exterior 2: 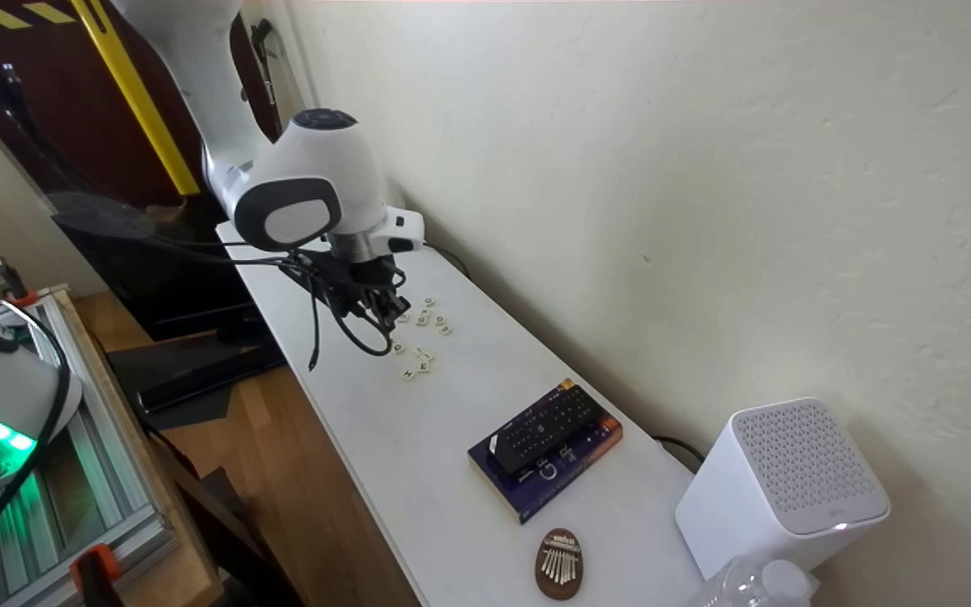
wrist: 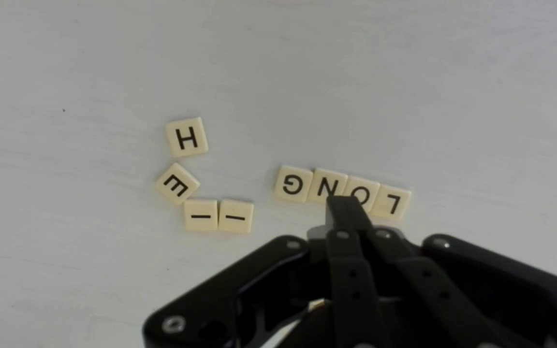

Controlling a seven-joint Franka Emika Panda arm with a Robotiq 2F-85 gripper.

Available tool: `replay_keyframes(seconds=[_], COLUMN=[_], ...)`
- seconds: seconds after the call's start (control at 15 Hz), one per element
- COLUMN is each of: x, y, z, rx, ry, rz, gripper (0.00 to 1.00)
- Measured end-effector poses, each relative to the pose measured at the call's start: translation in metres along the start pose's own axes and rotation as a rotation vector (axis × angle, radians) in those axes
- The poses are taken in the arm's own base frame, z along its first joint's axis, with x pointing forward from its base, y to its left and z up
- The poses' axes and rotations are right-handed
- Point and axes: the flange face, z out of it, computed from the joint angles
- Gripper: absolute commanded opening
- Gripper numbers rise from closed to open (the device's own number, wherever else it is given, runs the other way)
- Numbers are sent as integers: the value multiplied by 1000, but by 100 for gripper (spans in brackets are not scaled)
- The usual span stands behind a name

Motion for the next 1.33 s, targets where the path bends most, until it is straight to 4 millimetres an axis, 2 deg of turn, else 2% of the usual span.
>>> replay_keyframes(seconds=[0.2, 0.53, 0.73, 1.33], x=[1, 1, 1, 1], y=[-2, 1, 2, -3], z=[-1, -1, -2, -18], rx=[0, -5, -6, -17], ry=[2, 3, 4, -2], rz=[16, 52, 75, 149], gripper=[45, 82, 99, 100])
